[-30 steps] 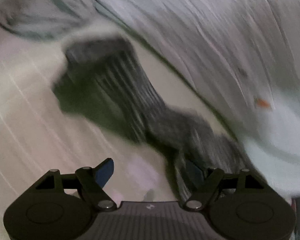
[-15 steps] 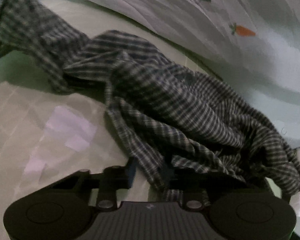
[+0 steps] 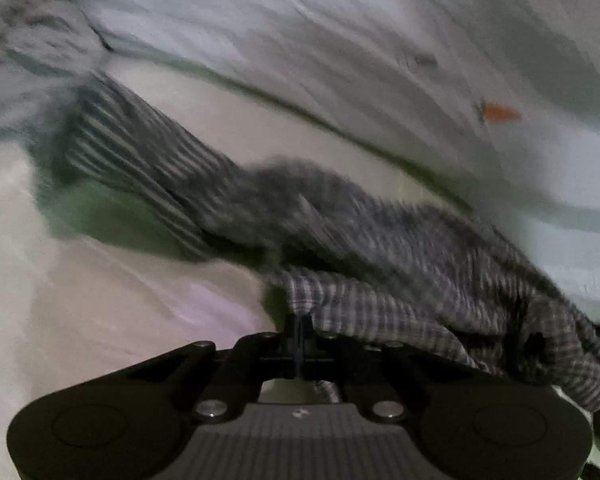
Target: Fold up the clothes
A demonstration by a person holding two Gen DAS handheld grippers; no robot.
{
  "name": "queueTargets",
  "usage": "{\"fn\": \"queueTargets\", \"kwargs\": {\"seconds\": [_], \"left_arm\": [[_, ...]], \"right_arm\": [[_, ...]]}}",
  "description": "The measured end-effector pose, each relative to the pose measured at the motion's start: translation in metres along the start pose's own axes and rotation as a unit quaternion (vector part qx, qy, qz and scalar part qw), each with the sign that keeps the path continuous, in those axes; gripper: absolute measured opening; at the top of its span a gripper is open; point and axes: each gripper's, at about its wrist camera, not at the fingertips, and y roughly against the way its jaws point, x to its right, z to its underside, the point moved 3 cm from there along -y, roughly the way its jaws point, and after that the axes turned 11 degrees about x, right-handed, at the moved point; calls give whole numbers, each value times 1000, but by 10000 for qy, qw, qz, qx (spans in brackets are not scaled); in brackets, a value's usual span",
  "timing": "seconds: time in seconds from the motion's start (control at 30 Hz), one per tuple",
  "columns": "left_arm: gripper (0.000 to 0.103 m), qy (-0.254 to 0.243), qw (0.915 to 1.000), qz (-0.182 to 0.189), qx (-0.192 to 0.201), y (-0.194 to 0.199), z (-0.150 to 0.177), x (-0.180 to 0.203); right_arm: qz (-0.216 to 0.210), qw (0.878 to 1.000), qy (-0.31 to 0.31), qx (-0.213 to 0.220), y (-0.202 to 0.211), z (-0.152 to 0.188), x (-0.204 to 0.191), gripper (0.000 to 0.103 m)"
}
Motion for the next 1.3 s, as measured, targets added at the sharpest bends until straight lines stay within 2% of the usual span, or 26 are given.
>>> {"fn": "queueTargets", "kwargs": {"seconds": [0.1, 0.17, 0.23, 0.37, 0.47, 0.6, 0.67, 0.83, 0.9, 1.0, 1.23, 1.27, 1.3], "left_arm": [[0, -73, 9992, -76, 388, 36, -24, -12], [0, -305, 9963, -289, 751, 62, -46, -14], [0, -372, 9932, -334, 1055, 84, -72, -19], [0, -407, 9934, -211, 1055, 80, -98, -19], [4, -450, 9974, -120, 550, 55, -72, -15], [34, -154, 9998, 10, -89, 29, -20, -15], [35, -140, 9992, -9, -369, 18, 5, -12], [34, -1059, 9908, -54, -840, -1, 56, 3], [34, -1225, 9884, -13, -902, -5, 68, 6], [35, -1103, 9902, 133, -843, -8, 69, 9], [35, -1651, 9841, -12, -655, -23, 69, 26], [35, -1715, 9832, -33, -620, -23, 70, 28], [35, -1784, 9822, -55, -583, -23, 71, 30]], "right_arm": [[-202, 9997, 20, 121, 24, 0, -5, 2], [-325, 9993, -1, 205, 40, -2, -8, 2], [-418, 9988, -84, 245, 51, -5, -8, 2], [-415, 9989, -70, 188, 55, -4, -9, 2], [-361, 9992, -120, 112, 54, 3, -9, 4], [-265, 9995, -108, 103, 58, 12, -11, 6], [-211, 9997, -101, 79, 59, 16, -10, 7], [-85, 9999, -109, 50, 54, 18, -6, 8], [-40, 9999, -93, 66, 51, 18, -5, 9], [24, 9999, -84, 93, 46, 16, -4, 12], [120, 9998, -172, 23, 19, 9, -1, 14], [107, 9999, -128, 2, 16, 8, -2, 16], [89, 9999, -77, -17, 14, 7, -3, 23]]}}
